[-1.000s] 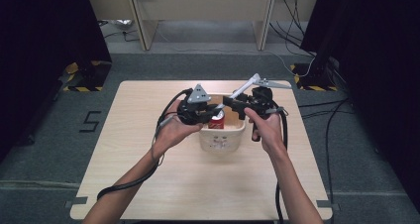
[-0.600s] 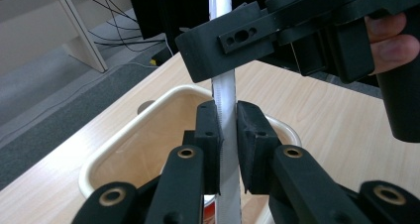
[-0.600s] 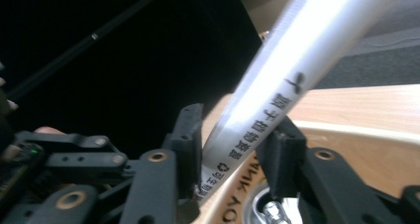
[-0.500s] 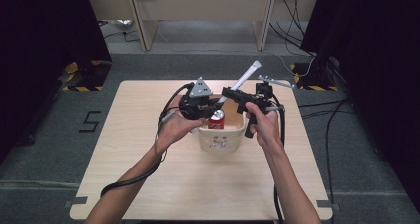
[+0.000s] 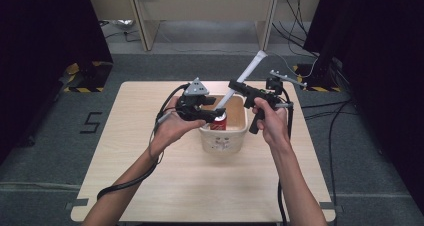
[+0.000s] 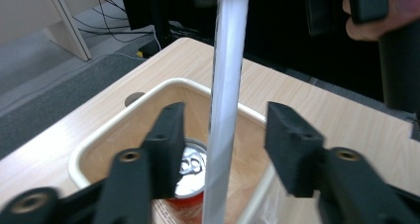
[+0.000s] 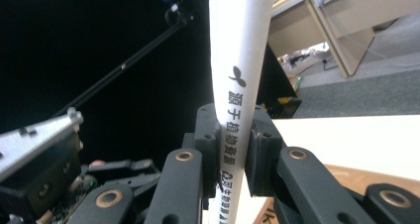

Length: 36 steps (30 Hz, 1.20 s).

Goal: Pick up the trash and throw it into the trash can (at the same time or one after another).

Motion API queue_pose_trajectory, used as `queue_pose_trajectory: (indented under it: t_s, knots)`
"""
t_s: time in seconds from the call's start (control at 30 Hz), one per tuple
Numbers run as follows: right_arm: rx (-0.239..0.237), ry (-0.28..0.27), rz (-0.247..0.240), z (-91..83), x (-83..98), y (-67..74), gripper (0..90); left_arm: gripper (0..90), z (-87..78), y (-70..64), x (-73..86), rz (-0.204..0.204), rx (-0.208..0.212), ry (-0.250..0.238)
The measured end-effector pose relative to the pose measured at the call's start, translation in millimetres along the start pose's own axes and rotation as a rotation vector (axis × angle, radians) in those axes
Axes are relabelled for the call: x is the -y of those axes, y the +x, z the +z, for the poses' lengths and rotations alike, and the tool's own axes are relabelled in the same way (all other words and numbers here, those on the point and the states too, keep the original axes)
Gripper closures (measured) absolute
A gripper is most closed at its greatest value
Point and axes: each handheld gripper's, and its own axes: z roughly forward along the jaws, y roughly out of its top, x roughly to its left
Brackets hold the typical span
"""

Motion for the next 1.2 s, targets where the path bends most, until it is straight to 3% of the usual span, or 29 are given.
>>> queue_pose_trajectory:
  t_s: [0.23,0.47,0.7,0.9,1.1,1.2]
  knots:
    - [0.055,-0.039,-0.004,-16.0,-10.5,-13.3,78.6,39.5,-12.0,6.9,11.0,-0.034,0.009,0.013]
    - [0.107,-0.046,-0.011,-30.3,-13.9,-23.6,78.6,37.6,-22.1,10.4,25.0,-0.043,0.0,0.023]
    - [0.161,-0.047,-0.053,-39.0,-16.2,-29.1,78.6,36.9,-30.8,13.5,40.2,-0.059,-0.003,0.026]
    - [0.219,-0.032,-0.095,-36.8,-14.1,-35.7,78.6,36.7,-33.2,15.3,58.4,-0.071,-0.006,0.048]
    - [0.275,0.03,-0.14,-23.4,-2.0,-43.9,78.6,36.7,-32.6,15.9,77.4,-0.081,-0.014,0.068]
    - [0.284,0.059,-0.139,-16.1,4.7,-48.3,78.6,36.7,-32.1,17.5,86.2,-0.092,-0.016,0.076]
